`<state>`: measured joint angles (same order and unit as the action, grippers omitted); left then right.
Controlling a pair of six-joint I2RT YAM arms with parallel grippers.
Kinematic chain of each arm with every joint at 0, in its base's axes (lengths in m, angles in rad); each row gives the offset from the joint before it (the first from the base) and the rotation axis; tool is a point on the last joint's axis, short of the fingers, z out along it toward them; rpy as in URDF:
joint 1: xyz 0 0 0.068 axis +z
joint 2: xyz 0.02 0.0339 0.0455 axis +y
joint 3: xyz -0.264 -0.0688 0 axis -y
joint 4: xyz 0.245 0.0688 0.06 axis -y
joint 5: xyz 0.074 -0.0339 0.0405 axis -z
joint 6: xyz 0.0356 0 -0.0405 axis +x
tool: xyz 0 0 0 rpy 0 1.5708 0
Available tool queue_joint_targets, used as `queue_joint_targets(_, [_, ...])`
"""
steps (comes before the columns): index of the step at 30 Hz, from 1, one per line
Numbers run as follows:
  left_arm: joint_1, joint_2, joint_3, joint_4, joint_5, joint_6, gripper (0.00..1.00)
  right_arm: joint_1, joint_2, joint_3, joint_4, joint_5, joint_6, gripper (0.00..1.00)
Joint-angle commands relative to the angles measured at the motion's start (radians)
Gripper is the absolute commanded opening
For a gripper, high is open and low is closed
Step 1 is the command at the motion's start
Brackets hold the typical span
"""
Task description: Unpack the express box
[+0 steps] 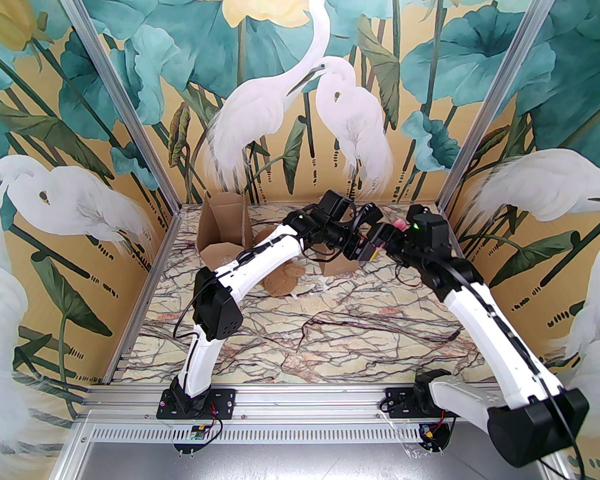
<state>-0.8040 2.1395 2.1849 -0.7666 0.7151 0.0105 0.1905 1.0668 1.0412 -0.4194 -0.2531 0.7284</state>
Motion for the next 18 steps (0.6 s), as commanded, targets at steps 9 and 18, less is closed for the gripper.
queue_joint_targets(9, [0.041, -0.088, 0.007, -0.049, 0.286, 0.055, 0.00, -0.091, -0.101, -0.124, 0.381, -0.492, -0.251, 0.78])
queue_joint_targets(18, [0.040, -0.105, -0.013, -0.019, 0.352, 0.037, 0.00, -0.156, -0.037, -0.192, 0.737, -0.689, -0.073, 0.53])
